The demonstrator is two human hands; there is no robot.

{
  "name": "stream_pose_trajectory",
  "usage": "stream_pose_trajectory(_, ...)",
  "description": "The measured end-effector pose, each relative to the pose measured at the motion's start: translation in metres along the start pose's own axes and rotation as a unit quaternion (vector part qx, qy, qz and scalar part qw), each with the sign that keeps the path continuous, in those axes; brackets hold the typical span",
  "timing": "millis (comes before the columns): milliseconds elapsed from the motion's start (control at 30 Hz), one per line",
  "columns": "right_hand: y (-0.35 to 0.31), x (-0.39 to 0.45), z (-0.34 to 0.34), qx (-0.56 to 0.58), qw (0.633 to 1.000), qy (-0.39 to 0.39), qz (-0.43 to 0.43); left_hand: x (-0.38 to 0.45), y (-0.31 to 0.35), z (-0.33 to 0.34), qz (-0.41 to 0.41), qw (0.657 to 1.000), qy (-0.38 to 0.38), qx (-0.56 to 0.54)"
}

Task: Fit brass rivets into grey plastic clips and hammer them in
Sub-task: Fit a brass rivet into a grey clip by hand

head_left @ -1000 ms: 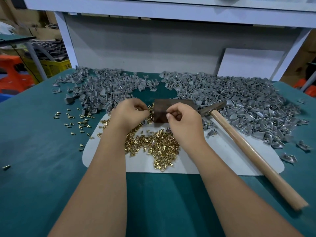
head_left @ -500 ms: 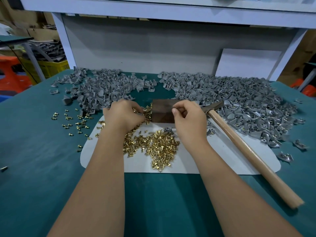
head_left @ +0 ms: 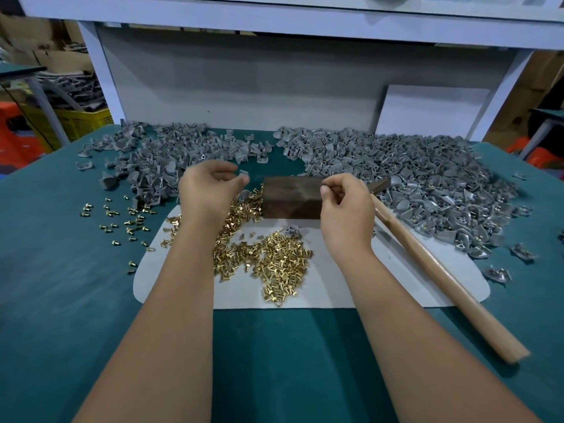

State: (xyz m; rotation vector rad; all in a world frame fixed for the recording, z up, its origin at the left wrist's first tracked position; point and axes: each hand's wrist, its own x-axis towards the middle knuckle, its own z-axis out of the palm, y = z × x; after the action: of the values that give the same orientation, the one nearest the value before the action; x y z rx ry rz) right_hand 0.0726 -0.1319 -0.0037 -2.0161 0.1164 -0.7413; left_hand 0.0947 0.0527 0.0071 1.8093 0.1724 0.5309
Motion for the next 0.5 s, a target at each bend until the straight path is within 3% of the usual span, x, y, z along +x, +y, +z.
stream_pose_trajectory(167,-0.002,-0.001,0.000,-0.026,1.000,-0.003,-0.006,-0.014,0.014,0.023,0.011,0.988,-0.084,-0.129)
stream_pose_trajectory(333,-0.001,-0.001,0.002,-0.044,0.999,0.007,0.002,-0.020,0.010,0.040,0.037,0.991,-0.122,-0.031)
stream_pose_trajectory(500,-0.002,-0.003,0.004,-0.073,0.997,0.022,-0.012,-0.020,0.008,0.039,0.037,0.992,-0.116,-0.013)
